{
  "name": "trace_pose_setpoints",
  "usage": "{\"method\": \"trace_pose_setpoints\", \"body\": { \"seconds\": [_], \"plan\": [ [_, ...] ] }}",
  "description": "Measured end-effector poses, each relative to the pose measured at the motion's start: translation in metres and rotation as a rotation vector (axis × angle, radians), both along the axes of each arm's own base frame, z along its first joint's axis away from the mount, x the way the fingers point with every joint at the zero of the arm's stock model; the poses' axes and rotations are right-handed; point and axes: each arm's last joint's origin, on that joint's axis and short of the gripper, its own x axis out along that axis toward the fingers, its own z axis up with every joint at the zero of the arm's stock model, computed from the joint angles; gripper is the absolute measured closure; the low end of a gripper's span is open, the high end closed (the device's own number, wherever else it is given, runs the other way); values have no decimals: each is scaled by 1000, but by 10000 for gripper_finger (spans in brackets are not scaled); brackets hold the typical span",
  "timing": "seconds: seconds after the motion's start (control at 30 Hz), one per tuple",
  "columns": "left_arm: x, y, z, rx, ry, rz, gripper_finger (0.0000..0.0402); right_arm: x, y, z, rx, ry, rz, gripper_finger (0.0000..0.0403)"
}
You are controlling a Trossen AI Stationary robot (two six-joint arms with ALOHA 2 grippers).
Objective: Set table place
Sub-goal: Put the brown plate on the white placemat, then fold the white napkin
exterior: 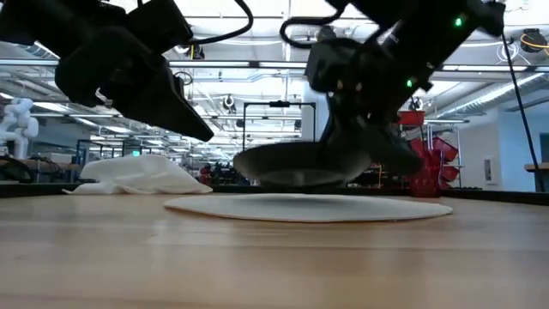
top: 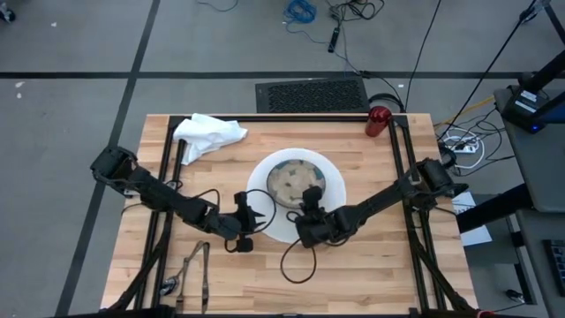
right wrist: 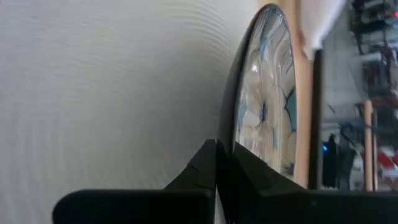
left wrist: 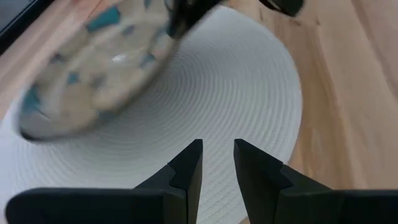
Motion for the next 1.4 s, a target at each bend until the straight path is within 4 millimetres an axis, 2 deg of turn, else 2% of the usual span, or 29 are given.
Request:
{"method": "trace_pose_setpoints", "body": {
  "seconds": [0.17,0.33,0.63,0.93,1.03,1.1,1.23,1.4],
  "plan": [
    [0,0,0,0,-4,6,323,2,2,-19,-28,50,2,403],
    [0,0,1,0,-9,9,323,3,4,-30,-17,74,11,392],
    [0,0,1,2,-10,10,323,3,7,-30,40,63,15,354],
    [0,3,1,55,-33,78,323,6,10,-27,98,44,11,288],
    [0,3,2,65,-37,90,323,12,13,-14,98,44,10,266],
    [0,4,2,75,-42,103,323,16,15,1,104,37,6,254],
    [0,4,2,79,-44,109,323,20,18,46,139,-26,-23,241],
    [0,4,2,78,-45,111,323,7,17,98,204,-129,-51,240]
  ]
}}
